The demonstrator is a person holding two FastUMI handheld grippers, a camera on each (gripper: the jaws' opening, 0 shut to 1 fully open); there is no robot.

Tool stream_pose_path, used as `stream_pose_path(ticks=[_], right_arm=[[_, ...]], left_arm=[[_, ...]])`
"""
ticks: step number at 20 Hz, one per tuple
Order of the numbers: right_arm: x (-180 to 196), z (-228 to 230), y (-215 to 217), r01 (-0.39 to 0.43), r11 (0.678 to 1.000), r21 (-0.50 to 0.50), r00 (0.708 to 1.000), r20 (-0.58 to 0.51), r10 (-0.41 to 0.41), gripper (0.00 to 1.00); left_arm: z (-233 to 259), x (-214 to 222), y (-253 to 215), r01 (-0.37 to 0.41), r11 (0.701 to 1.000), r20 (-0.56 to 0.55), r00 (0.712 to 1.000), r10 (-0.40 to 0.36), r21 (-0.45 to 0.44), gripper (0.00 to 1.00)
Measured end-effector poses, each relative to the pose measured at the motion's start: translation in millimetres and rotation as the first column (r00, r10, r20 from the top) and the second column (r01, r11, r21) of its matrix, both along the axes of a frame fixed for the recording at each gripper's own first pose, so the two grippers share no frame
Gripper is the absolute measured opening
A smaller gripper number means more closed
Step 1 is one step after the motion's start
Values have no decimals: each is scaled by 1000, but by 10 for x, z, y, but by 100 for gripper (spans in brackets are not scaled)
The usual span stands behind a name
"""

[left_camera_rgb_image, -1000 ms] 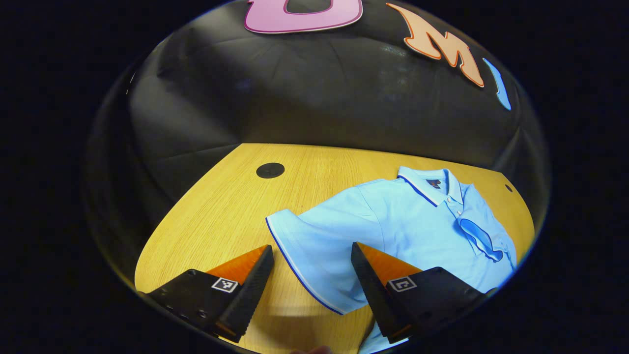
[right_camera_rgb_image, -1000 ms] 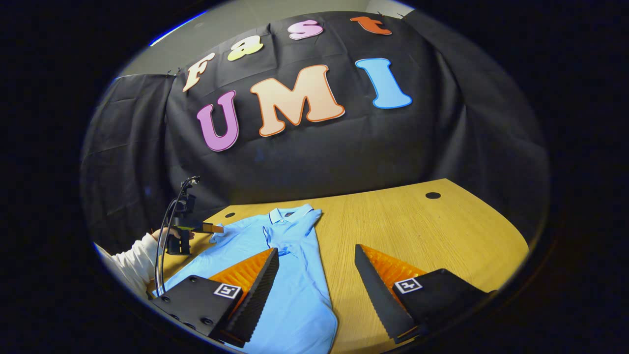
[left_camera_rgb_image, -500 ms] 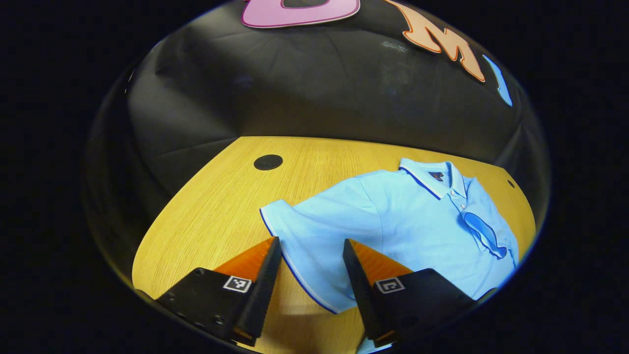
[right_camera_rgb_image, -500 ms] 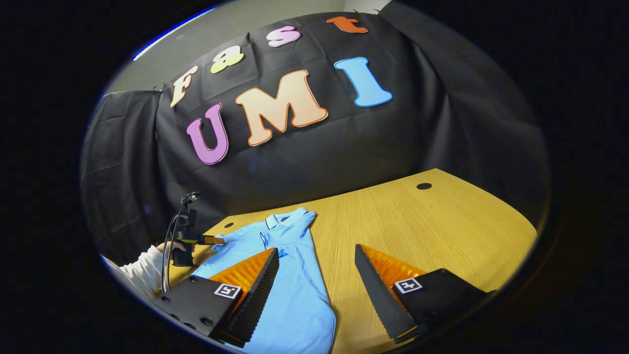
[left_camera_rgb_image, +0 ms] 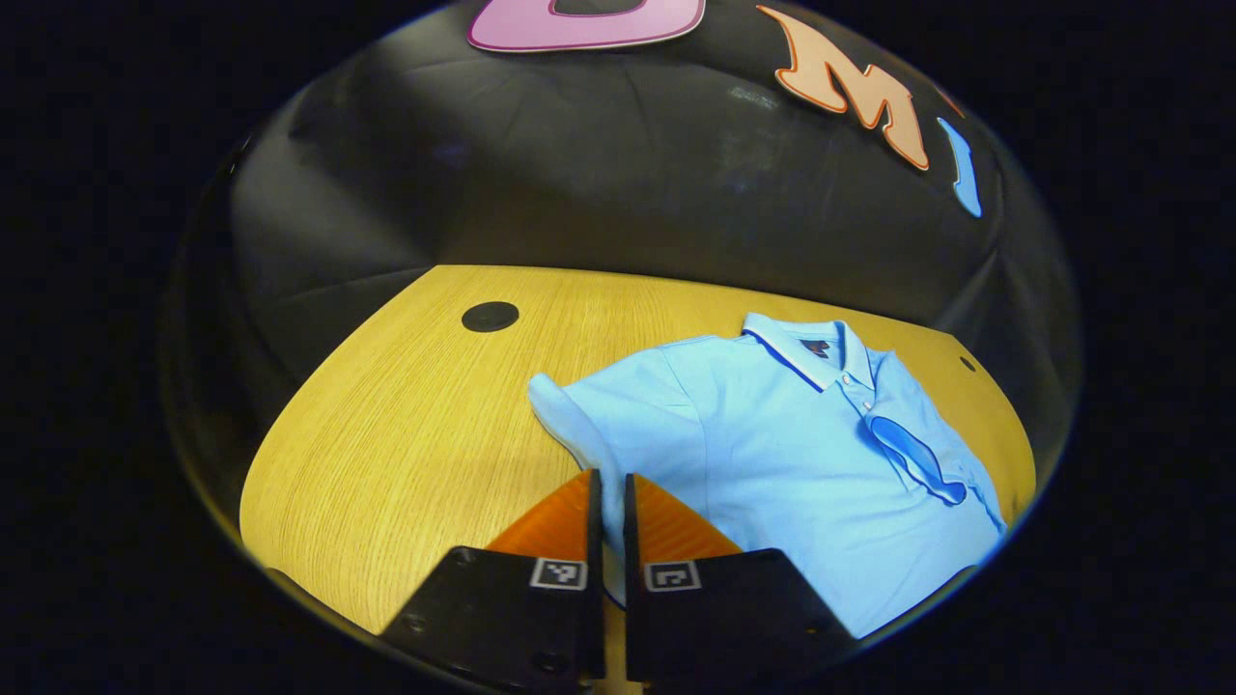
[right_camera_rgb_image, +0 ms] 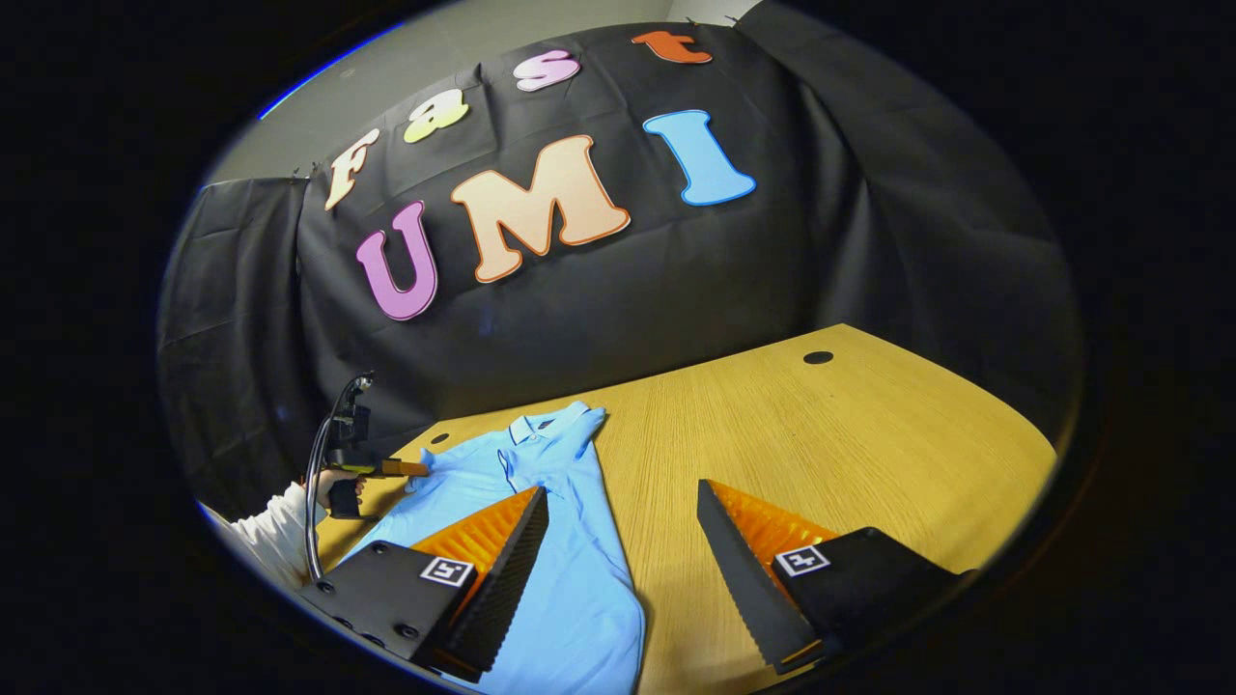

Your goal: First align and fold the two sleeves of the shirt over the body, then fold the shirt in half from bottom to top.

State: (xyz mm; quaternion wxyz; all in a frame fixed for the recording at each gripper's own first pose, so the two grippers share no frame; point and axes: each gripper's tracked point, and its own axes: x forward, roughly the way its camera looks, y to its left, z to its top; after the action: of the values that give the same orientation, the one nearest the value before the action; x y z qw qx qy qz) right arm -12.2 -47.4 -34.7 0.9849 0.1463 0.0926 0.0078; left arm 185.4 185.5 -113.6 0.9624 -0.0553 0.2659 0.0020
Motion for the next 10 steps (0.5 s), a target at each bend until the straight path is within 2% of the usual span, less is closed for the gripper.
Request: stream_pose_path(ticks=[2,5,10], right_arm=[[-3,-2,-24,6,1000,2,1000,3,-6,97],[-7,-29,0,-2,1000,0,1000,2,2,97],[-12,-102,35,-26,1000,-14,1000,-14,26,97]], left_arm=[[-2,-17,-24,0,1000,0,1000,0,-11,0],[70,-51,-165,22,999,-12,1000,-22,-34,0],[637,13,-599,86,996,75,994,-84,-20,0]])
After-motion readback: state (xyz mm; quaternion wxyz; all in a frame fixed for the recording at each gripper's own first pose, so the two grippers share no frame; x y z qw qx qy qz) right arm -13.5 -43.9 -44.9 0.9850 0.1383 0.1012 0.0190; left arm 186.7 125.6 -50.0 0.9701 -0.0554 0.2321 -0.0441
